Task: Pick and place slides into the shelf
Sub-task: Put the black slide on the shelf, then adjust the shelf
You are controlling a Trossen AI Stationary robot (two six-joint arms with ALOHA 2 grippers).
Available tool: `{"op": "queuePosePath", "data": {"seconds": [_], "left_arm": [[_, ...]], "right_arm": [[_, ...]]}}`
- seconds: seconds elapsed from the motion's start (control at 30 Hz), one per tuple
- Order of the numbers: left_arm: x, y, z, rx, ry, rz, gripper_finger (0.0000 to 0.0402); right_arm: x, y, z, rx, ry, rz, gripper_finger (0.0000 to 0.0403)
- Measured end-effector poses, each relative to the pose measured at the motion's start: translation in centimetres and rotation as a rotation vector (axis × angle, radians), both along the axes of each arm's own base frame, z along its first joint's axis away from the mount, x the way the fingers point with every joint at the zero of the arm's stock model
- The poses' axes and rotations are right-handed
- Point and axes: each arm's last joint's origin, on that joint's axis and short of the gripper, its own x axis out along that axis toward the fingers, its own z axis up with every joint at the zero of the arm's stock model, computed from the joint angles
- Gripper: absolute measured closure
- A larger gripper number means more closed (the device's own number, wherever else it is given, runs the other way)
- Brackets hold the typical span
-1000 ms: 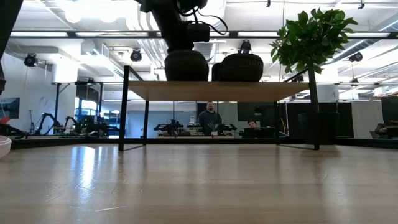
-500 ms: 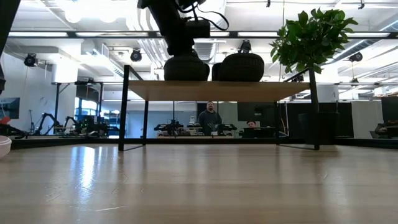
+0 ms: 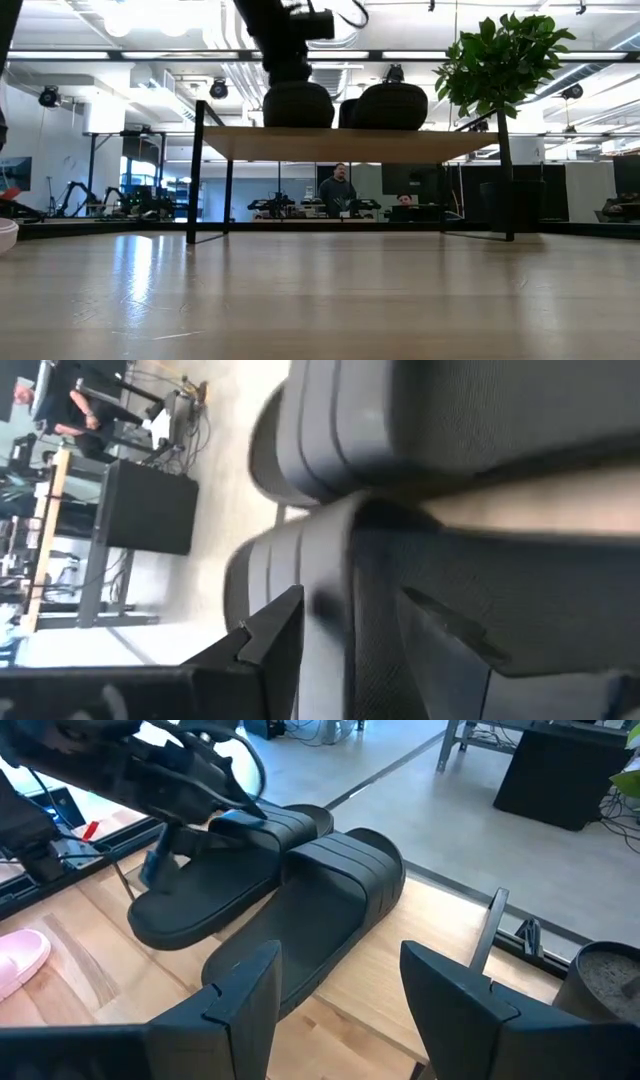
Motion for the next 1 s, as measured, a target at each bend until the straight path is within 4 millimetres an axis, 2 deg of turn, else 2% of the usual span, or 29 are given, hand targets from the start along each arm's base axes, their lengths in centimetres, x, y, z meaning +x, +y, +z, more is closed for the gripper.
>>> {"op": "queuePosePath", "data": {"seconds": [0.27, 0.43, 0.53, 0.67, 0.73, 0.87, 1.0], "left_arm": [[-1.5, -0.5, 2.1, 0.019, -0.072, 0.025, 0.0252], [-3.2, -2.7, 3.7, -0.016, -0.111, -0.002, 0.0252], [-4.8, -4.2, 3.5, -0.124, -0.105, 0.047, 0.0253], [-6.7, -5.7, 3.2, -0.378, -0.190, 0.168, 0.0261], [-7.3, -6.3, 3.2, -0.431, -0.240, 0.215, 0.0274], [-8.5, -6.2, 3.8, -0.490, -0.321, 0.310, 0.0323], [-10.1, -5.2, 4.3, -0.527, -0.366, 0.438, 0.0387]], "right_arm": [[0.0, 0.0, -0.1, -0.002, 0.003, 0.000, 0.0204], [0.0, 0.0, -0.2, 0.026, 0.019, 0.002, 0.0204], [0.0, 0.1, -0.4, 0.069, 0.052, 0.007, 0.0204], [-0.1, 0.2, -0.9, 0.126, 0.053, -0.017, 0.0205], [-0.1, 0.2, -1.1, 0.154, 0.024, -0.043, 0.0212], [0.3, -0.4, -1.3, 0.249, 0.036, -0.101, 0.0258], [1.1, -1.1, -1.6, 0.313, 0.099, -0.101, 0.0340]]}}
